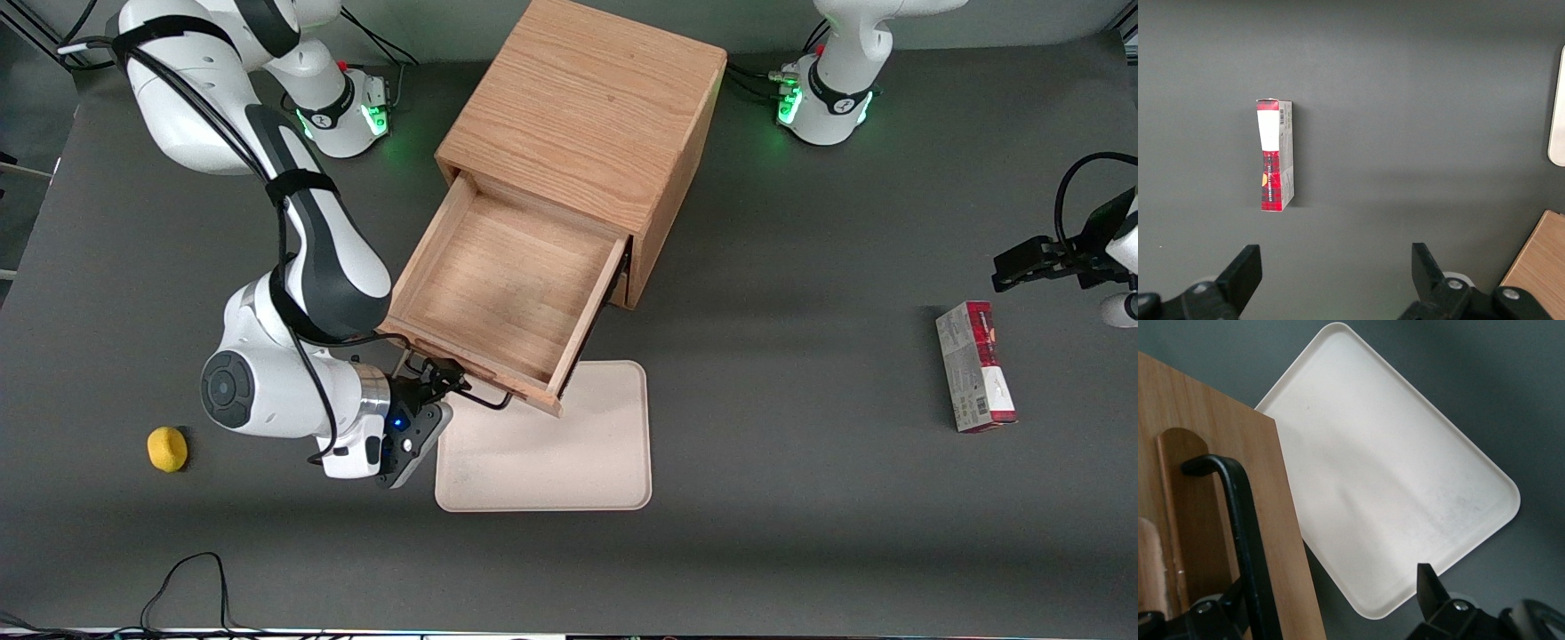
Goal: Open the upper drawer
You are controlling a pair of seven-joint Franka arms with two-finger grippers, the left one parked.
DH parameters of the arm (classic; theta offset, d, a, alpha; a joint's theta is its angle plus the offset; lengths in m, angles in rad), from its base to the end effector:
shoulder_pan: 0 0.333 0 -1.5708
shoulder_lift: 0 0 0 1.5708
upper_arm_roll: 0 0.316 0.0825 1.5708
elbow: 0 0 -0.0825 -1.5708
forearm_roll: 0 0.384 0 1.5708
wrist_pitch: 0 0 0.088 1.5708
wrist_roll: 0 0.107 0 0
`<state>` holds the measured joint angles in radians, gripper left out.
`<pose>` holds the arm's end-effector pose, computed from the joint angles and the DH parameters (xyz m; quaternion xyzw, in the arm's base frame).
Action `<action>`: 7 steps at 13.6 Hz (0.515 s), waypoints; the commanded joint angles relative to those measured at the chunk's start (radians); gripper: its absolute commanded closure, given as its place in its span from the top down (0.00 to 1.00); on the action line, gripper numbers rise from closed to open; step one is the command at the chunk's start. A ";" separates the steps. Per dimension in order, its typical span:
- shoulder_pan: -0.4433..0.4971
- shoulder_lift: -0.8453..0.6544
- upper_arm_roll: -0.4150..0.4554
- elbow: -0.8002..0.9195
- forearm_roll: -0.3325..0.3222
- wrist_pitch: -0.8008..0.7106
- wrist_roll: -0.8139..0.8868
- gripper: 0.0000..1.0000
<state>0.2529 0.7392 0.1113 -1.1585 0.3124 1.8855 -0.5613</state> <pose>0.7031 0.2668 0.3651 -0.9057 -0.3816 -0.0145 0.1841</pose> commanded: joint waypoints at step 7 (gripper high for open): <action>-0.030 0.035 0.011 0.075 0.062 -0.009 -0.008 1.00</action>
<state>0.2414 0.7417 0.1123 -1.1569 0.3504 1.8764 -0.5614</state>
